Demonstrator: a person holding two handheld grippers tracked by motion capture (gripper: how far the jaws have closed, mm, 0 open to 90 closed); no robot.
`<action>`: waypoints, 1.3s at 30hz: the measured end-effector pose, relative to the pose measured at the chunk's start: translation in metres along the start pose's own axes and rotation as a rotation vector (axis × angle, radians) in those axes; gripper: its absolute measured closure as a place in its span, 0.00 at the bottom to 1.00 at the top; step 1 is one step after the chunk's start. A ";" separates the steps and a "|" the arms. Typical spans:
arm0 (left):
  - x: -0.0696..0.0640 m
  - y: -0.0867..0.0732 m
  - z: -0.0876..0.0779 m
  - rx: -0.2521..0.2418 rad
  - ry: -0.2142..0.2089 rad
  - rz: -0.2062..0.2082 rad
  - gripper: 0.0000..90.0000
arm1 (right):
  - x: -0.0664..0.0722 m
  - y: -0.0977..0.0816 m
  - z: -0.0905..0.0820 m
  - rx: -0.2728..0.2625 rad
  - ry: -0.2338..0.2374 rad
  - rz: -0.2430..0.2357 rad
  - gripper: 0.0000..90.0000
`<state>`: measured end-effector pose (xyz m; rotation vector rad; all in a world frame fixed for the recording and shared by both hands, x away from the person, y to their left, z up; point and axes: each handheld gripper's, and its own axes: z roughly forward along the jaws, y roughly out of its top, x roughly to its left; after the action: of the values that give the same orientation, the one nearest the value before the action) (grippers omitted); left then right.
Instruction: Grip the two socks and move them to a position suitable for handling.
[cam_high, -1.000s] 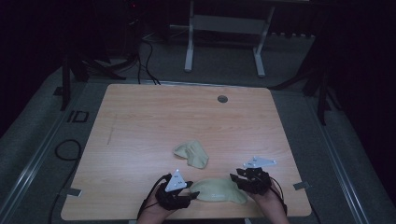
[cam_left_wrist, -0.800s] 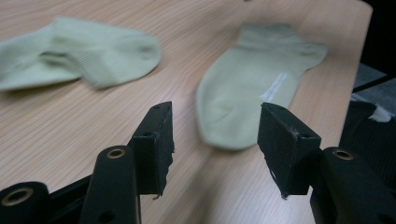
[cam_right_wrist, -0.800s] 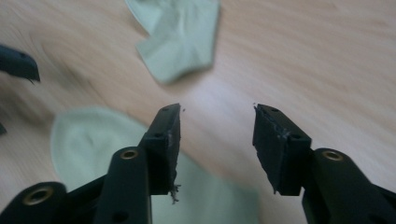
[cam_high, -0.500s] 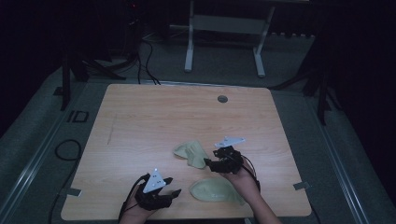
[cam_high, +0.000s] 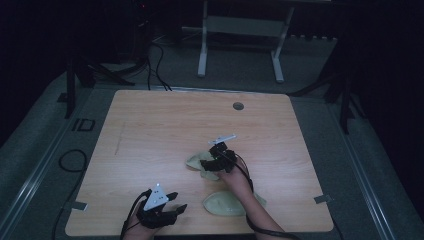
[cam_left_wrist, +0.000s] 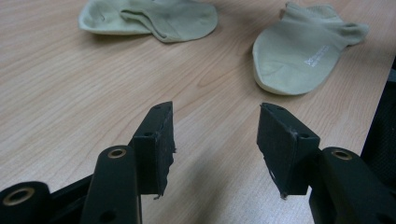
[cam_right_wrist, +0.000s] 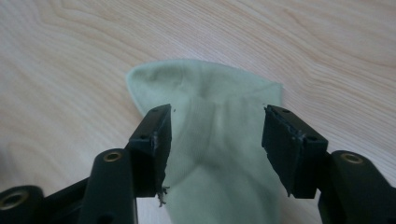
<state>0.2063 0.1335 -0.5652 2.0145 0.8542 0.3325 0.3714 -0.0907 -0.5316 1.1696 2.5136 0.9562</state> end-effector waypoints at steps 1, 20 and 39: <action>0.000 0.000 0.000 -0.001 -0.001 -0.001 0.51 | 0.001 0.001 0.004 0.003 -0.002 0.003 0.45; 0.001 0.000 -0.001 -0.005 0.000 -0.009 0.51 | 0.017 0.006 0.031 0.054 -0.109 -0.121 0.90; 0.002 0.000 0.003 -0.007 -0.014 -0.025 0.51 | -0.020 -0.007 -0.051 0.017 -0.101 -0.140 0.90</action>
<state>0.2090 0.1328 -0.5673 1.9962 0.8679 0.3070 0.3584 -0.1330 -0.4982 1.0047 2.4900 0.8212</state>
